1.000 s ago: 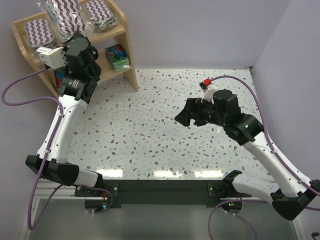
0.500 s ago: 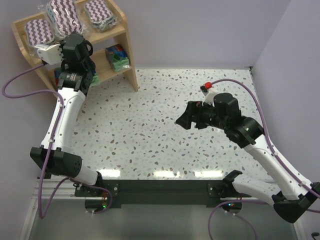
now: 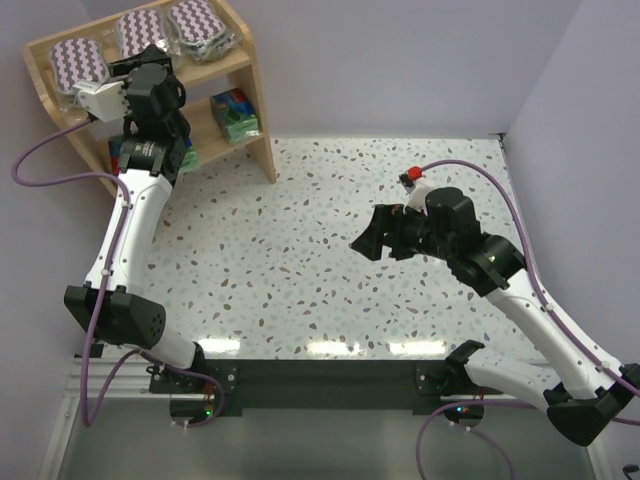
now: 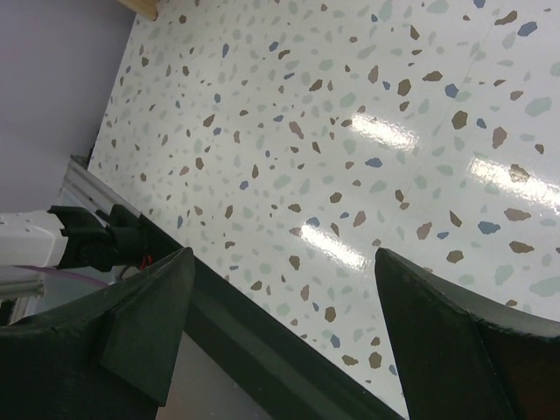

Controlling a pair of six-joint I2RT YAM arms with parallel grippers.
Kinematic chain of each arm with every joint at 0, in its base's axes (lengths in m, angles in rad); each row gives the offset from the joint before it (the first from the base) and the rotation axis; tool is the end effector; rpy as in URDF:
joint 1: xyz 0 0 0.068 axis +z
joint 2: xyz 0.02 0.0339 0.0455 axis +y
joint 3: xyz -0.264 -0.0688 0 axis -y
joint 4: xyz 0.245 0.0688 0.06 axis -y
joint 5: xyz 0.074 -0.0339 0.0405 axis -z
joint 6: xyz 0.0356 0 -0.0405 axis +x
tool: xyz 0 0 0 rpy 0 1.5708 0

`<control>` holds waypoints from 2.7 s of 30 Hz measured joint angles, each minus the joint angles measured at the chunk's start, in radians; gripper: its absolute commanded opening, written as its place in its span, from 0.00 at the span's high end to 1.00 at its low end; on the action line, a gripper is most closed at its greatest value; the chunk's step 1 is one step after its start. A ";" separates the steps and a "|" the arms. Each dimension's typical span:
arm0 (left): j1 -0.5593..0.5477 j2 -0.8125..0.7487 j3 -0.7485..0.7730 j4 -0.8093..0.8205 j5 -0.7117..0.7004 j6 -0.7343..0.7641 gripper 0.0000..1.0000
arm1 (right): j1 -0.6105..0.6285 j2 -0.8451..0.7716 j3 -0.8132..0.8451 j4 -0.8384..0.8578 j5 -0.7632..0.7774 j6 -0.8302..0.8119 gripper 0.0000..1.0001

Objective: Place and organize the cleaning sponges onto the shelf

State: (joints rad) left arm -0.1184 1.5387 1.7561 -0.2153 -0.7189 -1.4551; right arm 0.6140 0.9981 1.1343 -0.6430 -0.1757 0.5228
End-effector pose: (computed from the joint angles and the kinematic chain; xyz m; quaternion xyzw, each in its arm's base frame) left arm 0.3390 -0.0167 0.4890 -0.6052 0.3647 -0.2937 0.6438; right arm 0.1655 0.1243 0.3752 -0.0836 0.8556 0.3357 0.3851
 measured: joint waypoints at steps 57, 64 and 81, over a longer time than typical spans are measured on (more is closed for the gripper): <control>-0.008 -0.394 -0.379 0.077 0.356 0.114 0.79 | 0.000 -0.036 -0.107 0.014 -0.002 0.034 0.12; 0.010 -0.397 -0.395 0.140 0.360 0.169 1.00 | 0.000 -0.035 -0.113 0.015 -0.002 0.034 0.12; 0.146 -0.212 -0.380 0.378 0.584 0.164 1.00 | 0.000 -0.036 -0.113 0.013 0.002 0.033 0.12</control>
State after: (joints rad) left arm 0.0280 1.3262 1.3766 0.1623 -0.1352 -1.2907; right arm 0.6140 0.9619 1.0218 -0.6296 -0.1738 0.5556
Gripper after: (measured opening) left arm 0.013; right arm 0.877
